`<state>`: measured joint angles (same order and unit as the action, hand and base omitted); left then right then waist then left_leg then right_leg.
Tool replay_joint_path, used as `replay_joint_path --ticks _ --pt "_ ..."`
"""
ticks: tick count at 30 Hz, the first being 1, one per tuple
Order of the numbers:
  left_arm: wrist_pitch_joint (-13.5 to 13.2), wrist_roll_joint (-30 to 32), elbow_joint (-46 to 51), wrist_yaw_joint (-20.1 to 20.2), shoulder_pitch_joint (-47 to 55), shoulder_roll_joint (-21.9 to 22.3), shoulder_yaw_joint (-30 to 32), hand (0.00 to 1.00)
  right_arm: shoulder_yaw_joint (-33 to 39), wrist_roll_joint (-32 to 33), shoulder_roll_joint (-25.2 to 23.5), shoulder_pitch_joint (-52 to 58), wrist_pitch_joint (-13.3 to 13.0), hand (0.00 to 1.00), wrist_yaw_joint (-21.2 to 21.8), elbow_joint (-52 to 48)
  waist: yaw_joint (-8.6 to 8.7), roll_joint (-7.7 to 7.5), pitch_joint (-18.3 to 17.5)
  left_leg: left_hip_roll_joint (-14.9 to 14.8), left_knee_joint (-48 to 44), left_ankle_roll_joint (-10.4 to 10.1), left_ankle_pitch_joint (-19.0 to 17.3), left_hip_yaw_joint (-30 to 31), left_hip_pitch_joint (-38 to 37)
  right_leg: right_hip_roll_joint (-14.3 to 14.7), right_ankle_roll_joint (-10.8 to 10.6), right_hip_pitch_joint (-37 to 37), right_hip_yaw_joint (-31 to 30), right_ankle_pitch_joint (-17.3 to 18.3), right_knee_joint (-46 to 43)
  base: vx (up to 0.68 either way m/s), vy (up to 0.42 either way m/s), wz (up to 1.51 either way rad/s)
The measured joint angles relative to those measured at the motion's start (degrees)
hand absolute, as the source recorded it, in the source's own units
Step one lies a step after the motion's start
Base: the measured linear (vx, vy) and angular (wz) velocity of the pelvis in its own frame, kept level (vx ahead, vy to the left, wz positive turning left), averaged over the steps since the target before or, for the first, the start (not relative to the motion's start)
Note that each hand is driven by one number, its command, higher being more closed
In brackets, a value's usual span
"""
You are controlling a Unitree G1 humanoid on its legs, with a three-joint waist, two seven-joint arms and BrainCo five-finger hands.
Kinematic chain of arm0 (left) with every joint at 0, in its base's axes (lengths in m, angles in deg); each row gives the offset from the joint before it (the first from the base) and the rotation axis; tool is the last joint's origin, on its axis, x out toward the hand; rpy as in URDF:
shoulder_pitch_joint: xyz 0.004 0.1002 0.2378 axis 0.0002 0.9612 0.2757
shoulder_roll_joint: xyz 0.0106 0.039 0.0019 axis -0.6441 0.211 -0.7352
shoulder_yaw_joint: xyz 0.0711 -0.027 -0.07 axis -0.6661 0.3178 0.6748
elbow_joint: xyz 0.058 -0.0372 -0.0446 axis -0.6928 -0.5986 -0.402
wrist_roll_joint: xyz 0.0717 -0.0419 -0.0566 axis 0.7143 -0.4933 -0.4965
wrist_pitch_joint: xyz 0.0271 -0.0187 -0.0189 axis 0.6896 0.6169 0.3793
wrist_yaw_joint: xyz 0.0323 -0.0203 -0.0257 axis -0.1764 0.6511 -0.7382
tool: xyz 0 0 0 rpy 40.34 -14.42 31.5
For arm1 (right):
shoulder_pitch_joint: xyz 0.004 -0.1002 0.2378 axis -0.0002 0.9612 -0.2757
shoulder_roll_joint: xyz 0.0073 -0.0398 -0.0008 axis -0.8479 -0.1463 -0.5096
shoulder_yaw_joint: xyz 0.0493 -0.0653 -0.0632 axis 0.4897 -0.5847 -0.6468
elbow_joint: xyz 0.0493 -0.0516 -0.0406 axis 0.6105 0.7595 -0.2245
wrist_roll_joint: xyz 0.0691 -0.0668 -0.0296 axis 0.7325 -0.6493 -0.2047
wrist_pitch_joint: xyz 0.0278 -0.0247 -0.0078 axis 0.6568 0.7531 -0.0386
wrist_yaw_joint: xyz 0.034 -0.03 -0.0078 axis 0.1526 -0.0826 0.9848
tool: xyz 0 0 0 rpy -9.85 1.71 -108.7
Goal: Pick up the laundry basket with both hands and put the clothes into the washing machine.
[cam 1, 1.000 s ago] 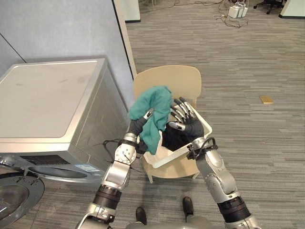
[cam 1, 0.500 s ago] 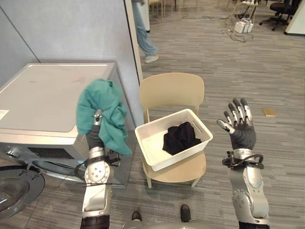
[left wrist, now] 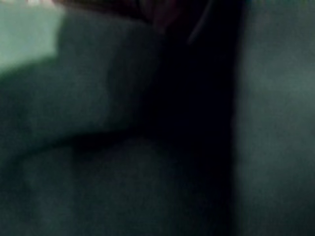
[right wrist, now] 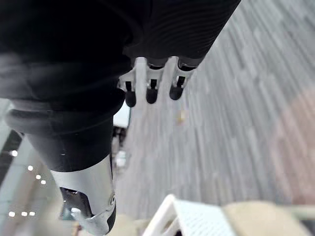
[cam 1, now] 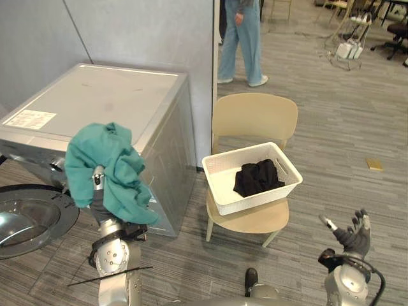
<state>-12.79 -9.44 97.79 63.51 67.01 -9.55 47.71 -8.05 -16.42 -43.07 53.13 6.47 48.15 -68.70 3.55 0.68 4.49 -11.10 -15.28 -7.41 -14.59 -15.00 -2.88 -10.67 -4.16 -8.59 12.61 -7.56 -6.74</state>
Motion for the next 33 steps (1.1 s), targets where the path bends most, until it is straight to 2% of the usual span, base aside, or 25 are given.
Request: replay_joint_path --ticks 1,2,3,4,5,6,7,8,9,11,12,13,16,18,20,22,24,25,26,27,28,29,31,32,33 --pt "-0.04 -0.29 0.57 0.08 0.84 -0.17 0.0 1.0 -0.01 -2.75 -0.23 0.91 1.11 0.0 -0.27 1.85 -0.21 -1.25 0.31 0.85 -1.65 1.06 -0.69 -0.18 0.35 -1.45 0.55 -0.86 0.82 1.93 -2.1 -0.15 0.066 -0.12" --pt "-0.05 -0.49 0.72 0.16 0.87 -0.27 -0.02 1.0 0.16 -3.98 -0.35 1.04 1.54 0.0 -0.33 3.96 -0.5 -0.99 0.69 0.99 -2.79 1.74 -1.03 -0.22 0.7 -2.09 0.75 -1.35 1.47 4.73 -3.45 -0.16 0.072 -0.21" --pt "-0.01 -0.52 0.83 0.25 0.92 -0.06 0.08 1.0 0.62 -4.43 -0.35 1.15 1.99 0.0 -0.42 6.44 -1.23 0.19 0.86 0.52 -3.01 2.25 -0.9 -0.81 1.29 -2.16 1.79 -2.47 2.0 8.7 -5.46 -0.11 -0.002 -0.27" --pt "0.0 -0.65 1.64 0.79 1.01 0.36 0.03 1.0 0.8 -4.46 -0.27 1.0 2.51 0.0 -0.09 9.39 -1.34 0.29 1.42 -0.48 -3.1 2.83 -0.59 -2.21 1.63 -3.12 3.26 -5.44 1.42 9.85 -13.49 -0.12 -0.026 -0.18" --pt "-0.06 -0.87 1.99 1.61 1.27 0.38 0.66 1.0 1.22 -4.41 -0.29 1.06 2.96 0.0 0.71 14.8 -1.42 -0.46 1.84 -0.44 -3.62 2.88 -0.53 -2.15 1.64 -4.18 3.33 -7.42 0.79 11.17 -26.56 -0.07 -0.08 -0.04" --pt "-0.02 -1.97 1.88 1.77 1.99 0.49 1.18 1.0 2.54 -4.17 -0.32 1.05 3.04 0.0 1.21 21.9 -1.72 -1.44 1.36 -0.32 -3.93 2.81 -0.49 -1.7 1.56 -4.0 2.79 -6.7 -0.75 13.85 -36.42 -0.05 -0.049 0.09" --pt "0.0 -2.32 1.6 1.71 2.09 0.51 1.28 1.0 3.38 -3.8 -0.32 1.03 3.05 0.0 1.55 25.37 -2.13 -1.86 1.27 -0.17 -4.17 2.44 -0.28 -1.21 1.6 -3.43 1.98 -5.65 -1.68 15.95 -39.09 0.0 -0.14 0.08" --pt "0.07 -2.59 0.86 1.6 2.07 0.51 1.22 1.0 5.08 -2.88 -0.26 0.65 3.01 0.0 1.9 31.8 -3.13 -2.35 1.32 0.14 -5.31 2.07 -0.05 -0.79 2.61 -2.79 -0.11 -4.23 -3.58 19.53 -39.56 0.0 -0.166 0.17" --pt "0.28 -3.04 -0.35 1.5 2.06 0.48 1.22 1.0 6.73 -1.03 -0.04 -0.49 3.02 0.0 2.96 37.9 -3.75 -2.66 1.24 0.39 -6.25 1.8 0.09 0.02 4.13 -1.35 -1.71 -4.03 -4.7 20.07 -37.68 -0.02 -0.171 0.18" --pt "1.13 -3.05 -2.26 1.63 2.25 0.62 0.68 1.0 8.05 1.01 0.18 -1.66 2.96 0.0 3.69 44.17 -5.96 0.25 0.05 -1.08 -4.07 2.16 1.78 1.11 5.29 2.27 -3.91 -1.49 -6.05 21.56 -30.02 -0.04 -0.123 0.07" --pt "0.73 -3.06 -2.16 1.59 2.13 0.5 1.28 1.0 6.72 2.11 0.29 -2.55 2.91 0.0 4.62 47.88 -6.41 -0.79 0.2 -0.8 -3.82 1.01 3.04 1.16 6.85 2.87 -2.18 -0.3 -9.22 24.5 -28.68 -0.04 -0.248 0.2" --pt "0.56 -3.23 -2.42 1.35 1.46 0.4 1.79 1.0 4.05 2.78 0.54 -3.66 2.92 0.0 6.08 51.13 -7.3 -2.08 0.41 0.69 -4.89 1.07 3.63 2.3 8.98 2.66 -0.22 1.56 -9.67 28.42 -22.87 -0.05 -0.242 0.3" --pt "1.06 -4.67 -2.93 1.49 3.32 0.71 1.13 1.0 -1.1 2.55 3.93 -6.13 2.76 0.0 9.0 53.03 -8.27 -0.28 0.72 -0.39 -4.1 2.03 6.54 5.36 12.39 4.06 0.6 1.67 -6.08 25.41 -18.88 -0.09 -0.094 0.51" --pt "1.03 -6.48 -2.92 1.45 3.41 0.73 0.98 1.0 -5.75 1.26 5.49 -6.66 2.28 0.0 9.98 53.64 -9.1 -0.65 1.15 -0.31 -2.36 1.57 8.36 6.04 12.66 3.47 0.63 2.82 -2.89 25.4 -18.4 -0.13 -0.073 0.92" --pt "1.02 -7.35 -2.8 1.55 3.52 0.73 0.44 1.0 -9.59 -0.21 6.37 -7.82 2.05 0.0 10.37 54.01 -9.01 -1.62 1.92 -1.18 -2.73 6.85 9.73 -1.12 14.67 1.35 0.91 6.23 4.47 24.58 -16.06 -0.11 0.01 1.66" --pt "1.03 -7.42 -2.77 1.67 4.15 0.82 0.31 1.0 -10.92 -0.96 6.9 -8.35 1.66 0.0 10.41 54.01 -8.96 -1.54 2.02 -5.27 -4.8 7.19 9.48 -9.68 14.74 0.37 0.51 8.71 10.02 23.44 -13.94 -0.01 0.12 1.59" --pt "1.04 -8.22 -2.77 2.02 4.32 0.84 -0.58 1.0 -10.97 -0.99 7.15 -9.56 1.56 0.0 10.39 54.37 -9.14 -1.31 2.2 -6.36 -6.41 7.27 9.55 -13.61 15.63 -1.58 -0.1 10.6 14.84 22.94 -13.85 0.03 0.202 1.34" --pt "1.08 -8.45 -2.8 2.76 4.37 0.84 -0.63 1.0 -10.82 -1.61 7.04 -10.54 1.58 0.0 10.42 55.23 -9.01 -1.37 2.38 -5.39 -8.08 7.92 9.88 -13.34 16.97 -3.37 -0.7 12.06 17.97 22.6 -14.03 0.03 0.233 1.32" --pt "1.16 -8.45 -2.91 2.88 4.19 0.84 -0.71 1.0 -9.94 -2.08 6.99 -11.75 1.45 0.0 10.43 56.42 -9.01 -1.63 2.39 -3.7 -10.53 9.7 8.33 -13.75 18.65 -5.69 -2.05 13.88 21.05 21.85 -13.27 0.05 0.334 1.27" --pt "1.19 -8.44 -2.84 2.98 4.09 0.81 -0.63 1.0 -9.42 -2.11 6.88 -12.23 1.46 0.0 10.39 56.74 -9.07 -1.58 2.41 -4.22 -13.85 11.14 7.05 -14.08 19.73 -6.64 -2.96 14.88 22.27 21.32 -12.41 0.05 0.382 0.84" --pt "1.01 -8.46 -2.87 3.24 4.12 0.48 -0.08 1.0 -9.04 -2.5 6.64 -13.69 1.55 0.0 10.35 57.99 -9.61 -1.42 2.52 -8.07 -24.1 12.89 4.57 -13.09 22.72 -7.49 -5.3 15.88 22.69 20.0 -10.66 0.07 0.51 0.32" --pt "1.01 -8.44 -3.93 3.6 4.07 0.46 0.73 1.0 -8.67 -2.55 6.56 -14.64 1.68 0.0 10.36 58.88 -10.21 -1.41 2.5 -11.98 -30.55 10.82 2.61 -8.66 24.45 -8.26 -6.96 17.28 22.03 17.95 -8.33 0.06 0.477 0.05" --pt "1.06 -8.43 -5.64 3.9 4.36 0.47 0.94 1.0 -7.98 -2.52 6.35 -14.54 1.65 0.0 10.34 59.96 -10.6 -0.69 1.94 -14.96 -30.33 7.31 1.52 -0.96 23.37 -8.52 -9.98 19.53 21.5 14.77 -4.09 0.11 0.544 -0.11" --pt "1.42 -8.43 -8.36 3.97 3.85 0.52 0.31 1.0 -6.87 -2.56 6.73 -14.66 1.75 0.0 10.45 61.72 -10.36 0.48 1.36 -11.89 -27.42 -0.63 -5.75 1.6 22.13 -10.03 -9.93 20.99 21.46 12.77 -1.48 0.29 0.79 0.28" --pt "2.57 -8.45 -10.62 3.88 2.37 -0.74 -0.14 1.0 -5.31 -2.46 4.53 -14.98 2.43 0.0 10.71 63.69 -9.43 -4.11 0.5 -6.22 -27.45 1.28 -6.78 0.58 22.94 -14.34 -8.16 21.41 21.77 9.4 -0.61 0.34 0.775 0.57"
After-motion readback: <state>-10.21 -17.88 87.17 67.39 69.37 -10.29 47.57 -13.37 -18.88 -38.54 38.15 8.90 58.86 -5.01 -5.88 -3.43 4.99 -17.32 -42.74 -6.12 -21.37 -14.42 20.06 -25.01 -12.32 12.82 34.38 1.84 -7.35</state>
